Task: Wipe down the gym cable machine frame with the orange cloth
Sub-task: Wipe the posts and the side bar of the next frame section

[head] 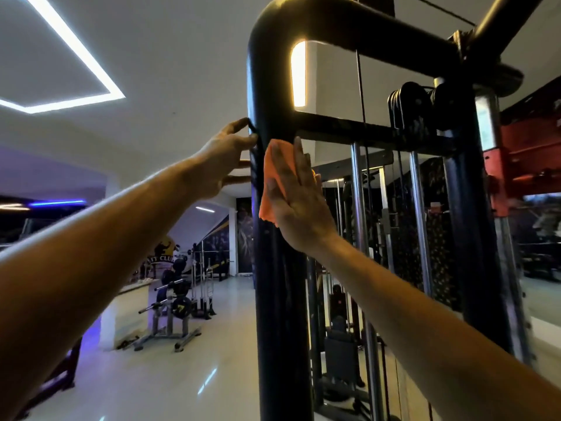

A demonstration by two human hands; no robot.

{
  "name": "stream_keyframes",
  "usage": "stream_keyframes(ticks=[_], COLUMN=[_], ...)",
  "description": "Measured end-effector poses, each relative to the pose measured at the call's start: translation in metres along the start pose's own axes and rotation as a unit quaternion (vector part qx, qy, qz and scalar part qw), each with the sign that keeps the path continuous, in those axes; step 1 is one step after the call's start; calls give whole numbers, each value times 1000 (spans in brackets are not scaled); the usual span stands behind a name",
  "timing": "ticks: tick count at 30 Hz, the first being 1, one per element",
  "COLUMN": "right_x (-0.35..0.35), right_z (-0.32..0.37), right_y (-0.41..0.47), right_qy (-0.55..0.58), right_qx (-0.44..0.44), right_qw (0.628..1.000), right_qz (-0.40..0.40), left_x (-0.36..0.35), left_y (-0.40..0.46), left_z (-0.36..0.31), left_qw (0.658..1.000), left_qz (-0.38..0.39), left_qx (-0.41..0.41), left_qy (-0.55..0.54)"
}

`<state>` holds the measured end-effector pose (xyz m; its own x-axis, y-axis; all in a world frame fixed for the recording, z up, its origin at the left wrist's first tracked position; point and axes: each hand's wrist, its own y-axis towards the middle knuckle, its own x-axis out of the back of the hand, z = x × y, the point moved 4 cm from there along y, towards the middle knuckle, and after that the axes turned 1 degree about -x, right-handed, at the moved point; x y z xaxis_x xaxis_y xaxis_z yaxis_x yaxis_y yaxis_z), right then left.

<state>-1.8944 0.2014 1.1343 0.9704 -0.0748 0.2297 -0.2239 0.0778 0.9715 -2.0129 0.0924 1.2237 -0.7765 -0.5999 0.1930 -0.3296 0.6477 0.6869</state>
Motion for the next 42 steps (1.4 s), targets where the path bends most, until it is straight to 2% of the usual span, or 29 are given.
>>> stream_keyframes(ticks=[4, 7, 10, 15, 19, 23, 27, 30, 33, 37, 42], right_x=[1, -17, -27, -6, -14, -28, -22, -21, -28, -37, -28], right_z=[11, 8, 6, 6, 13, 18, 15, 18, 20, 14, 9], right_y=[21, -46, -94, -36, -60, -132, -89, -69, -117, -177, -106], right_qy=[-22, -57, -62, -135, -60, -65, -58, -48, -31, 30, 56], right_qx=[2, 22, -27, -10, -15, -5, 16, -5, -22, -32, -50], right_qw=[999, 996, 997, 990, 996, 996, 996, 995, 994, 998, 993], right_qz=[-41, -58, -49, -49, -69, -60, -64, -90, -101, -55, -86], left_x=[3, 2, 0, -1, -3, -8, -11, -12, -17, -27, -35], left_y=[-2, -10, -16, -15, -19, -31, -44, -48, -53, -68, -74], left_z=[3, 9, 11, 14, 15, 15, 22, 23, 28, 39, 42], left_qw=[1000, 999, 999, 999, 998, 998, 996, 995, 995, 994, 994], left_qz=[5, 5, 17, 7, 7, 10, 5, -1, -6, -9, -31], left_qx=[10, 16, 18, 21, 25, 30, 49, 58, 58, 66, 66], left_qy=[21, 28, 30, 40, 52, 58, 79, 82, 81, 87, 83])
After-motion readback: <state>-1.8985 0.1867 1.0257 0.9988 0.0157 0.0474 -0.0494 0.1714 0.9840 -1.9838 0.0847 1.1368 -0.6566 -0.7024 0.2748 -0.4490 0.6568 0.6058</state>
